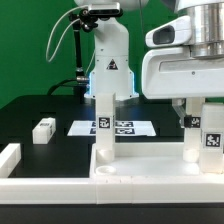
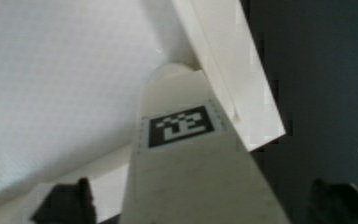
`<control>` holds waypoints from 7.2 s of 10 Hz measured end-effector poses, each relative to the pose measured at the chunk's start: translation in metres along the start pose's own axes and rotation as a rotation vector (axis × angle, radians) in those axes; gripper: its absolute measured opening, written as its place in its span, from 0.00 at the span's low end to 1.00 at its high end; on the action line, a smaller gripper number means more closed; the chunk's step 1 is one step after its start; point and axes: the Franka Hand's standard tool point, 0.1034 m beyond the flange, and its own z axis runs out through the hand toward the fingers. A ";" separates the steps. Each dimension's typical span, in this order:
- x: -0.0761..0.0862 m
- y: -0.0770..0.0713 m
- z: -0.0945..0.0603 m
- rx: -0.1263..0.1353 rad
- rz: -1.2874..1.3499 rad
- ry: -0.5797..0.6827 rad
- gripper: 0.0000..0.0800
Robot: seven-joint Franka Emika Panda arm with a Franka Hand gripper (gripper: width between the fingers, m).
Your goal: Assemble desk
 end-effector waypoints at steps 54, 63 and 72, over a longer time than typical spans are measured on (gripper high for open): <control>0.030 0.028 -0.051 0.103 1.312 -0.054 0.81; 0.056 0.139 -0.082 0.138 0.859 0.017 0.81; 0.034 0.234 -0.064 0.080 -0.011 0.021 0.81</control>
Offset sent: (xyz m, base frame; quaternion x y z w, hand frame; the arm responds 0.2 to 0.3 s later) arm 0.0000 0.0000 0.0000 0.0000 0.0000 0.1938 0.9810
